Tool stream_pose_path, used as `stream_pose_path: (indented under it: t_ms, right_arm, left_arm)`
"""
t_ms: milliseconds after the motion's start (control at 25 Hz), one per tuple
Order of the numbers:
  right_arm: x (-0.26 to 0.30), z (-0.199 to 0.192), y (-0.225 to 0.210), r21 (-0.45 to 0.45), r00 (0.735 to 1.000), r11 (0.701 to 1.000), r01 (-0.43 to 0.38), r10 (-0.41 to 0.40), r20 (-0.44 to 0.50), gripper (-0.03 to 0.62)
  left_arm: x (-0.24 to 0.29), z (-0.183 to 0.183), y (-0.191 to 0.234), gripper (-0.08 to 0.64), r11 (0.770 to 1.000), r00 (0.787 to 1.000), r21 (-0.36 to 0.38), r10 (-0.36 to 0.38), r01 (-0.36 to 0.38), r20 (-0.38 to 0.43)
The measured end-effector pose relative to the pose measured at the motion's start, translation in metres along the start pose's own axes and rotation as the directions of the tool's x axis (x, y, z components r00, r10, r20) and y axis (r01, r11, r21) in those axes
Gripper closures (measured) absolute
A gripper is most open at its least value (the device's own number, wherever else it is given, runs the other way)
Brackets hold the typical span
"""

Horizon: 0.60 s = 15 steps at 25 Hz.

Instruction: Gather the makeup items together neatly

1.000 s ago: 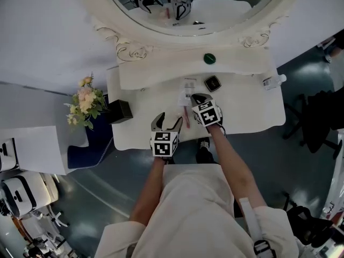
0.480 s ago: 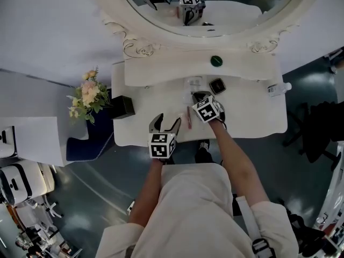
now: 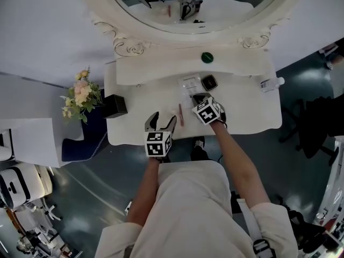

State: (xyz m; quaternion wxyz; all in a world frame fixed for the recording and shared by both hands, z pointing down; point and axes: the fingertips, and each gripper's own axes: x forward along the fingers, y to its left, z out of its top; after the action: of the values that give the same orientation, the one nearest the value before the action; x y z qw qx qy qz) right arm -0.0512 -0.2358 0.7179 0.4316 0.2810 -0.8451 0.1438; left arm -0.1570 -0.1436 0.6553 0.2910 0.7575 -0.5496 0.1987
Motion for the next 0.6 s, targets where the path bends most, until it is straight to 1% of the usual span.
stream_pose_path:
  t_ms: [320,440,600]
  right_arm:
    - [-0.019,-0.025,0.019,0.060,0.999,0.997,0.037,-0.037,0.000,0.546]
    - [-0.023,-0.031,0.031,0.071,0.999,0.997,0.030,-0.030,0.009,0.546]
    - [-0.031,-0.041,0.039,0.064,1.000,0.998,0.020,-0.021,0.010,0.546]
  left_arm:
    - [0.000,-0.001,-0.014,0.239,1.000,1.000,0.002,-0.003,0.003,0.014]
    - [-0.002,-0.004,-0.015,0.241,1.000,1.000,-0.007,0.001,-0.001,0.014]
    - [0.000,-0.004,-0.019,0.241,1.000,1.000,-0.018,0.002,-0.002,0.021]
